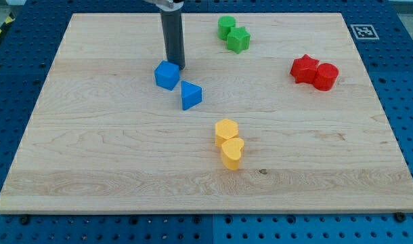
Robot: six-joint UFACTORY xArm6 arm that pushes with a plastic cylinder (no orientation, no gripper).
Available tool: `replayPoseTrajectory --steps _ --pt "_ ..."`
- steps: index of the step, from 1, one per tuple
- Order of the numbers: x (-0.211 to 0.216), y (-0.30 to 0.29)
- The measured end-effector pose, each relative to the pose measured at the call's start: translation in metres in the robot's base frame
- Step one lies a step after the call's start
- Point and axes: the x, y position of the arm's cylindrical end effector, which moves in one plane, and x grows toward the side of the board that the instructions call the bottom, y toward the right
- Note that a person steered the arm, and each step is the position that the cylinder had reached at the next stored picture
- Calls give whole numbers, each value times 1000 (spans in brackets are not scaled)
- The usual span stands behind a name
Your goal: Point your arm to the right side of green star
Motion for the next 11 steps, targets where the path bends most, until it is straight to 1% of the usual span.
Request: replayPoseTrajectory --steps 1,2,4,5,6,7,8,11 --pt "3 0" --pt "3 29" --pt "-3 139" --pt "-23 197" --pt "-48 237" --pt "-73 234" --pt "-90 209" --pt "-91 134"
